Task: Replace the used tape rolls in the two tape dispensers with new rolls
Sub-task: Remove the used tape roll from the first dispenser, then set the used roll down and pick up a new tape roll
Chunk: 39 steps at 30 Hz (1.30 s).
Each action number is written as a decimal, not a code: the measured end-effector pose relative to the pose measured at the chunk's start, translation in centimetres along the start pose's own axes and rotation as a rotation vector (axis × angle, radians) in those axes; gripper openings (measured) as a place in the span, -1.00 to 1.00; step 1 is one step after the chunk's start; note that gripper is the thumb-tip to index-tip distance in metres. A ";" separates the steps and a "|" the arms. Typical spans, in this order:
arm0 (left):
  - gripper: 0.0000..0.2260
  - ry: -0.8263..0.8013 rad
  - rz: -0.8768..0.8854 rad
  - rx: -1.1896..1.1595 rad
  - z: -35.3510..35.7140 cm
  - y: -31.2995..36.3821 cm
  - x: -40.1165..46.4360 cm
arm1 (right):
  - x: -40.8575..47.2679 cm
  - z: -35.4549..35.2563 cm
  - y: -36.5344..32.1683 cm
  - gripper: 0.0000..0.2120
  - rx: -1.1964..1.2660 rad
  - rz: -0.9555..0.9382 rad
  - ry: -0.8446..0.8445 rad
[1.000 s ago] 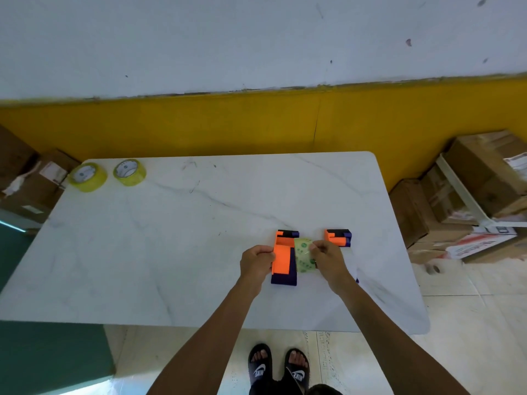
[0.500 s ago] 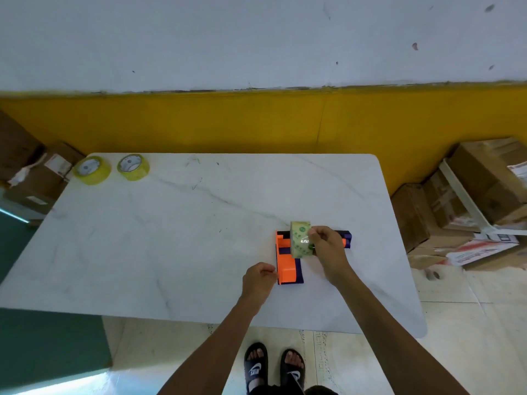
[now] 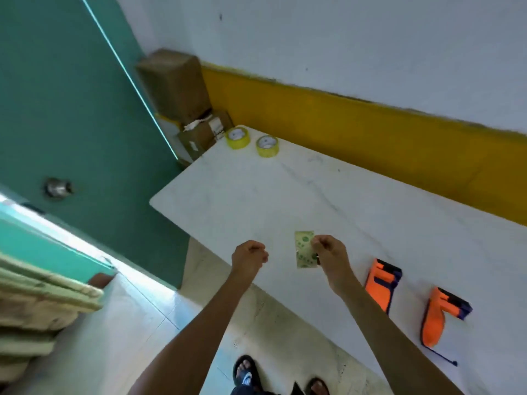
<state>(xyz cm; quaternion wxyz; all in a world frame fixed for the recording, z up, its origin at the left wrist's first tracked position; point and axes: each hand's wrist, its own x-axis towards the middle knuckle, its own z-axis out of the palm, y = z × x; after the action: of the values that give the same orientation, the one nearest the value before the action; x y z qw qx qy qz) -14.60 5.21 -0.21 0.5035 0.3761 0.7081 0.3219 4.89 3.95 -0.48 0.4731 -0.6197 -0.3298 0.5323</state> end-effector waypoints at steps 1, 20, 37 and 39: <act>-0.87 0.036 -0.003 -0.018 -1.6 0.0 0.2 | 0.2 1.6 -0.2 -0.82 -0.014 -0.001 -0.042; -0.80 0.264 -0.034 -0.136 -23.0 -2.5 8.5 | 5.6 25.2 -3.3 -0.88 -0.160 0.032 -0.292; -0.79 0.250 -0.072 -0.144 -22.4 6.5 24.1 | 21.0 27.9 -6.7 -0.82 -0.073 0.104 -0.238; -0.81 0.227 -0.065 -0.105 -22.0 7.7 25.7 | 22.3 28.2 -7.0 -0.82 -0.046 0.119 -0.214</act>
<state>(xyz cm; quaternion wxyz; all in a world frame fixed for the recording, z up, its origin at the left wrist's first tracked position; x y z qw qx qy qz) -39.38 29.41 0.38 0.4491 0.2874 0.7546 0.3825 -17.00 33.29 -1.28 0.3885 -0.5883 -0.3534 0.6148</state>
